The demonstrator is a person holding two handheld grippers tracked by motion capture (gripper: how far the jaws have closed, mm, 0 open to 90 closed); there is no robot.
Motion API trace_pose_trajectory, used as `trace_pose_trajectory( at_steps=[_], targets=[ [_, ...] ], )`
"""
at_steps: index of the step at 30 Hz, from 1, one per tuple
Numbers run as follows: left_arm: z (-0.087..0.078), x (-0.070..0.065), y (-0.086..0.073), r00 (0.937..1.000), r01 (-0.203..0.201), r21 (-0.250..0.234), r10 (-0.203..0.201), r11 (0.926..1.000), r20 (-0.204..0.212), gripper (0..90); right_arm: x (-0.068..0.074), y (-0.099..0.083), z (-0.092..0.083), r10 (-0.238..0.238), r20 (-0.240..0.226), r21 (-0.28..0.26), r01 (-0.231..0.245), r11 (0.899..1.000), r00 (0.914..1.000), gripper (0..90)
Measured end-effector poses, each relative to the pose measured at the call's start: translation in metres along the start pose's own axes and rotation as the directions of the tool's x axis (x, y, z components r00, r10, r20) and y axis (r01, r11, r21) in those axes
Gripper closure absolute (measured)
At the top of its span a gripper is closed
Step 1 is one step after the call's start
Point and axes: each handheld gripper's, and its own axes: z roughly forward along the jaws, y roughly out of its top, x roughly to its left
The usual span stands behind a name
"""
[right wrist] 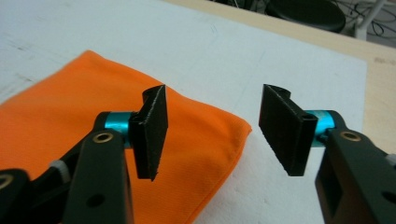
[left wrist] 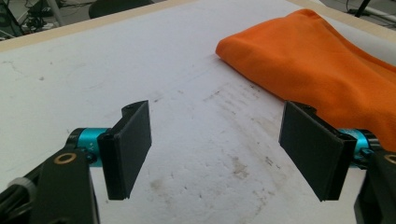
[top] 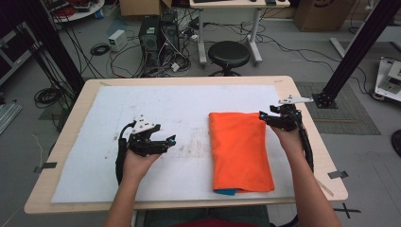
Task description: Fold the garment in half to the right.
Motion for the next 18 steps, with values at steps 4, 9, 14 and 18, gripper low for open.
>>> trace_pose_trajectory(
  at_steps=[4, 9, 14, 18],
  targets=[
    [-0.004, 0.005, 0.000, 0.9999, -0.002, -0.020, 0.001, 0.9998, -0.014, 24.7, 0.002, 0.000, -0.011, -0.004, -0.024, -0.036, 0.003, 0.999, 0.9997, 39.0],
    [-0.012, 0.014, 0.002, 0.9994, -0.018, -0.035, 0.017, 0.9992, -0.032, 23.6, 0.002, -0.004, -0.025, 0.008, -0.058, -0.070, -0.012, 0.998, 0.9983, 35.8],
    [-0.019, 0.022, 0.002, 0.9991, -0.030, -0.064, 0.028, 0.9975, -0.032, 23.0, 0.004, -0.013, -0.033, -0.002, -0.109, -0.091, -0.008, 0.996, 0.9941, 30.8],
    [-0.022, 0.028, 0.000, 0.9990, -0.044, -0.073, 0.043, 0.9963, -0.011, 22.7, 0.011, -0.022, -0.037, -0.030, -0.129, -0.109, 0.016, 0.994, 0.9911, 28.5]
  ],
)
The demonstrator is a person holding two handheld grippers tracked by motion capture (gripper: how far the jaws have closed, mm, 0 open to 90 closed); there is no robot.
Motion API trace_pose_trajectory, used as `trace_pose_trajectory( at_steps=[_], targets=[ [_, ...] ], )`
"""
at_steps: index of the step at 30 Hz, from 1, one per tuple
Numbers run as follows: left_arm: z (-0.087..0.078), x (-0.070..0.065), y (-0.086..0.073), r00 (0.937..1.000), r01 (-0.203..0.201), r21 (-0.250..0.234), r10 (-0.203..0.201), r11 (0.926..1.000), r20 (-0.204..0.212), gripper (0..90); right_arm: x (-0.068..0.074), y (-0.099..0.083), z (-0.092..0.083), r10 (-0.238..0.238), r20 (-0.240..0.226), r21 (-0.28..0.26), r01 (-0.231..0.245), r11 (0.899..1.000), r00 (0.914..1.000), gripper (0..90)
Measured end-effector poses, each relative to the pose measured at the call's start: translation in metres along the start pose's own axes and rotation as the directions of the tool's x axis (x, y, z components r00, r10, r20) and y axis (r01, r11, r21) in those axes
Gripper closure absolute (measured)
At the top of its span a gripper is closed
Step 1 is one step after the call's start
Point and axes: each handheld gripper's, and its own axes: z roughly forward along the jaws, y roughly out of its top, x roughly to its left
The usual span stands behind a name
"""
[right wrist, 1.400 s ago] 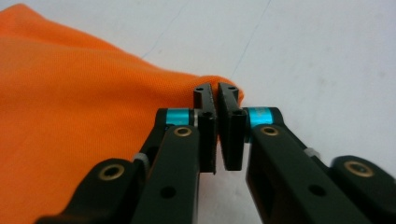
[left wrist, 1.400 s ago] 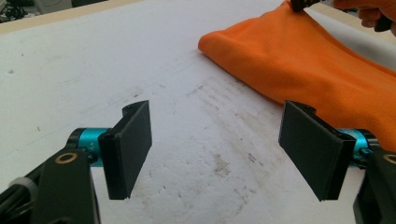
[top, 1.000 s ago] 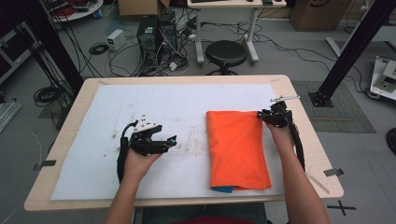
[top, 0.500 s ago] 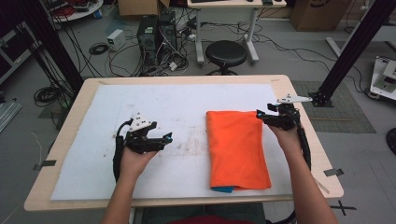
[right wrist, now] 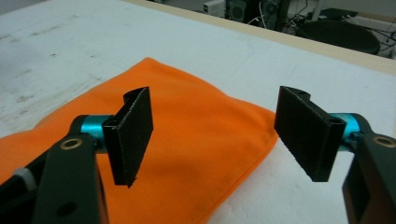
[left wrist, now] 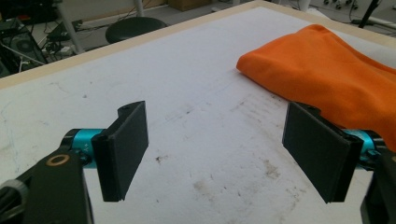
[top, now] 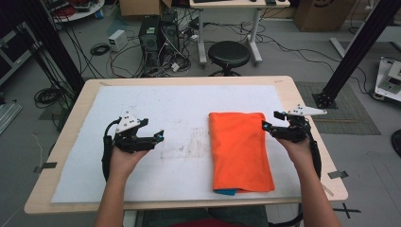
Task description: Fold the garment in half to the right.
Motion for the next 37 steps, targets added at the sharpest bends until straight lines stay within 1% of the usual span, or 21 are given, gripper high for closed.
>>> trace_pose_trajectory(
  at_steps=[2, 5, 7, 10, 14, 16, 18, 29, 32, 37],
  targets=[
    [0.000, 0.002, -0.002, 0.9997, -0.010, -0.002, 0.010, 0.9999, 0.024, 22.7, 0.003, -0.005, -0.001, -0.002, -0.019, -0.009, 0.002, 1.000, 0.9998, 26.6],
    [0.003, 0.003, -0.006, 0.9994, -0.009, 0.005, 0.009, 0.9999, 0.032, 22.7, 0.007, -0.012, -0.003, -0.002, -0.037, -0.033, 0.000, 0.999, 0.9993, 25.0],
    [0.004, 0.004, -0.008, 0.9994, -0.009, 0.016, 0.008, 0.9998, 0.035, 22.7, 0.008, -0.013, -0.002, -0.004, -0.053, -0.021, 0.003, 1.000, 0.9986, 23.5],
    [0.006, 0.003, -0.011, 0.9992, -0.012, 0.036, 0.010, 0.9993, 0.038, 22.6, 0.011, -0.014, -0.003, 0.000, -0.049, -0.021, -0.001, 1.000, 0.9988, 22.4],
    [0.006, 0.001, -0.011, 0.9988, -0.023, 0.030, 0.022, 0.9993, 0.044, 22.6, 0.014, -0.013, -0.004, -0.004, -0.041, -0.029, 0.002, 1.000, 0.9991, 22.4],
    [0.005, 0.001, -0.011, 0.9988, -0.022, 0.027, 0.021, 0.9994, 0.044, 22.7, 0.013, -0.012, -0.004, -0.009, -0.043, -0.036, 0.007, 0.999, 0.9990, 22.4],
    [0.004, 0.000, -0.011, 0.9990, -0.020, 0.023, 0.019, 0.9995, 0.042, 22.7, 0.012, -0.011, -0.003, -0.011, -0.033, -0.030, 0.010, 0.999, 0.9994, 22.4],
    [0.009, 0.001, -0.014, 0.9990, -0.012, 0.042, 0.010, 0.9990, 0.043, 22.7, 0.006, -0.014, -0.002, 0.011, -0.020, -0.016, -0.011, 1.000, 0.9998, 22.4],
    [0.009, 0.002, -0.014, 0.9991, -0.010, 0.046, 0.008, 0.9989, 0.041, 22.6, 0.005, -0.015, -0.001, 0.009, -0.017, -0.012, -0.009, 1.000, 0.9998, 22.4],
    [0.007, 0.003, -0.013, 0.9993, -0.005, 0.035, 0.003, 0.9994, 0.036, 22.6, 0.005, -0.015, 0.000, -0.001, -0.009, -0.005, 0.001, 1.000, 1.0000, 22.4]
  ],
)
